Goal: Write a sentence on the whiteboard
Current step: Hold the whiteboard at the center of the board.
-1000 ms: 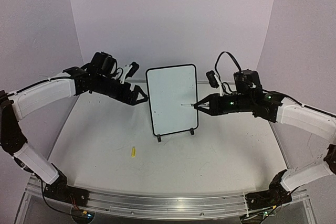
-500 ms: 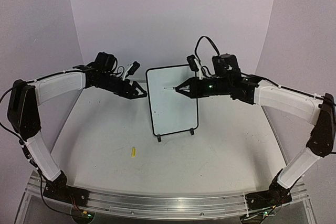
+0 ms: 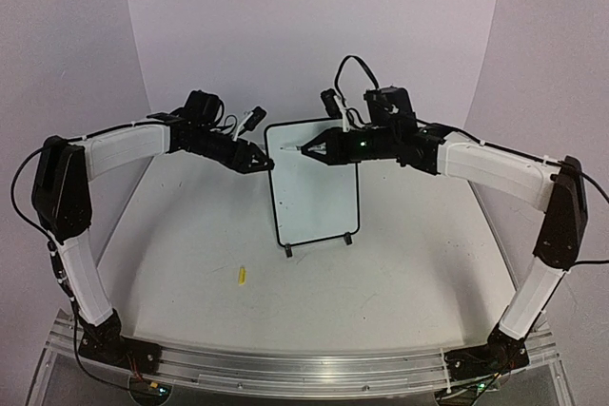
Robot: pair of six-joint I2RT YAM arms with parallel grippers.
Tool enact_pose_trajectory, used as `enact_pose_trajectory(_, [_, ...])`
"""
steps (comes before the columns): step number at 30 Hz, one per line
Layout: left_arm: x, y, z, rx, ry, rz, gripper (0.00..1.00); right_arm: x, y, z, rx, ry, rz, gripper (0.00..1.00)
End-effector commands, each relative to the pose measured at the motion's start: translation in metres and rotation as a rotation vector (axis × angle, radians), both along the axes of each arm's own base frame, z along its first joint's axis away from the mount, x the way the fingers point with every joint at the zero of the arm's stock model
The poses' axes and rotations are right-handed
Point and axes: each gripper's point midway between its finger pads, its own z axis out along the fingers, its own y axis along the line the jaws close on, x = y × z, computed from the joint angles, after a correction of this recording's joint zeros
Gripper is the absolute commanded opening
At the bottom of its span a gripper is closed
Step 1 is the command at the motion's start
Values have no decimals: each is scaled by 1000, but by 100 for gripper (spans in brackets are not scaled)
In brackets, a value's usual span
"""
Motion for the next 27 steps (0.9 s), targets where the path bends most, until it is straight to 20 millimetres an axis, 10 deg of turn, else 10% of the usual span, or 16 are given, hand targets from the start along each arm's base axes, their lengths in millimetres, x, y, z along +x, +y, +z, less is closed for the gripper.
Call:
enact_pose_trajectory(1, [2, -6, 14, -13, -52, -35, 47, 4, 11, 16, 37, -43, 30, 0])
enact_pose_trajectory(27, [-9, -16, -10, 46, -77, -103, 0, 13, 18, 11, 27, -37, 34, 0])
